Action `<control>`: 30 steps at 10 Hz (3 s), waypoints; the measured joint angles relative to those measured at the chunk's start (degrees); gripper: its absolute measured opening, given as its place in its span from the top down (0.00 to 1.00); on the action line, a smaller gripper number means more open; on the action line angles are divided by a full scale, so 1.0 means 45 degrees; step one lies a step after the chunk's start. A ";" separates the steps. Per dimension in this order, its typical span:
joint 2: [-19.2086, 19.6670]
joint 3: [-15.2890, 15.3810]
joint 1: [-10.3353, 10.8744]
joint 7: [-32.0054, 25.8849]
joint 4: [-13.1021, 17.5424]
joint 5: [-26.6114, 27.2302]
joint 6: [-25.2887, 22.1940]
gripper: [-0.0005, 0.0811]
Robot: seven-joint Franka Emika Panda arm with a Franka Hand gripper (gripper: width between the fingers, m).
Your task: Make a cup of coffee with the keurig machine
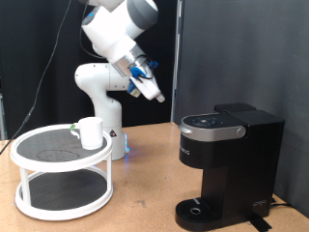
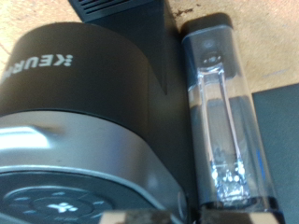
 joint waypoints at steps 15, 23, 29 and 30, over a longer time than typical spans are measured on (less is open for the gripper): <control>-0.3141 -0.3031 -0.2227 -0.1047 -0.1422 -0.2927 -0.3400 0.99; -0.2878 -0.5442 -0.2902 -0.1834 0.0257 -0.4849 -0.5728 0.99; -0.1795 -0.6599 -0.2891 -0.2646 0.1451 -0.5395 -0.6563 0.99; -0.1725 -0.6649 -0.2891 -0.2758 0.1419 -0.5385 -0.6410 0.99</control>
